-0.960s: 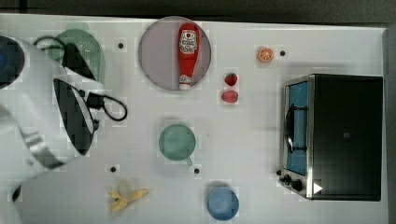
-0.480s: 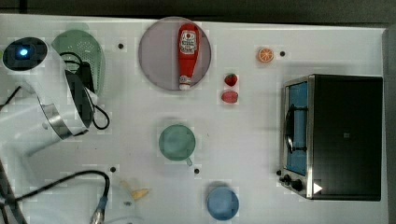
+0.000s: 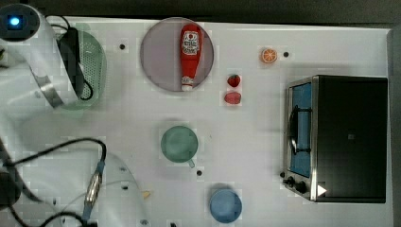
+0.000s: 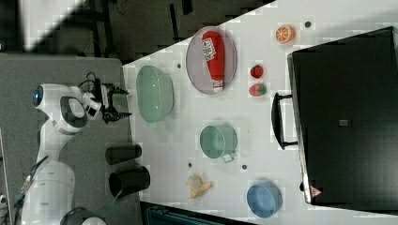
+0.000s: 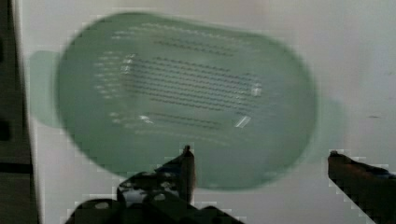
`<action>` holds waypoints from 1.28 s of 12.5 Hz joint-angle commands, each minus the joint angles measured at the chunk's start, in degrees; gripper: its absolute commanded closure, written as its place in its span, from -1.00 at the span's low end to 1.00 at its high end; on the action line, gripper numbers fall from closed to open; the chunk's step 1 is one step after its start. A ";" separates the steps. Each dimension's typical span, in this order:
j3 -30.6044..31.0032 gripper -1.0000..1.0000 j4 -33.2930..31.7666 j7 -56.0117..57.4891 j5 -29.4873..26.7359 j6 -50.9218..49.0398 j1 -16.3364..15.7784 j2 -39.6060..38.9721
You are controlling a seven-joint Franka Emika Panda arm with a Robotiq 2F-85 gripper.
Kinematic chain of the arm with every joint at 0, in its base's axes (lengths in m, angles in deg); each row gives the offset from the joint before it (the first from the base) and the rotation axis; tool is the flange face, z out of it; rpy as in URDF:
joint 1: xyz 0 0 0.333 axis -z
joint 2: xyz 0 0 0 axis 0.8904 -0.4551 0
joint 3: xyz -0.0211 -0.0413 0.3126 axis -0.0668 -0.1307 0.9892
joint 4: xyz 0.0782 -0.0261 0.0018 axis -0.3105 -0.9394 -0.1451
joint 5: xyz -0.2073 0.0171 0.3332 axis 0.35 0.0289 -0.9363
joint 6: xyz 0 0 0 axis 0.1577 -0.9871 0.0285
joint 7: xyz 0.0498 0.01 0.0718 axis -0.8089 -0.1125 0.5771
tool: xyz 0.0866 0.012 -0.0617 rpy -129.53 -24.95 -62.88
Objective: Drag strainer backwards.
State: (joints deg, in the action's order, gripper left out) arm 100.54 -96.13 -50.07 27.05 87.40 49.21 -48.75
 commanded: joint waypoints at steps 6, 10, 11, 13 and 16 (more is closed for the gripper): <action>-8.41 -1.00 11.46 -8.30 -0.23 2.29 -9.23 -16.72; -8.47 -1.00 10.56 -8.57 -0.22 0.93 -9.98 -18.08; -8.63 -1.00 9.94 -8.54 -0.19 0.90 -10.09 -17.74; -8.49 -1.00 7.02 -8.57 -0.24 0.89 -10.32 -15.93; -8.67 -1.00 -0.37 -8.54 -0.24 2.30 -11.18 -11.26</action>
State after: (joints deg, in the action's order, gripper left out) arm 92.03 -95.46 -56.17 26.93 89.89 38.96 -61.85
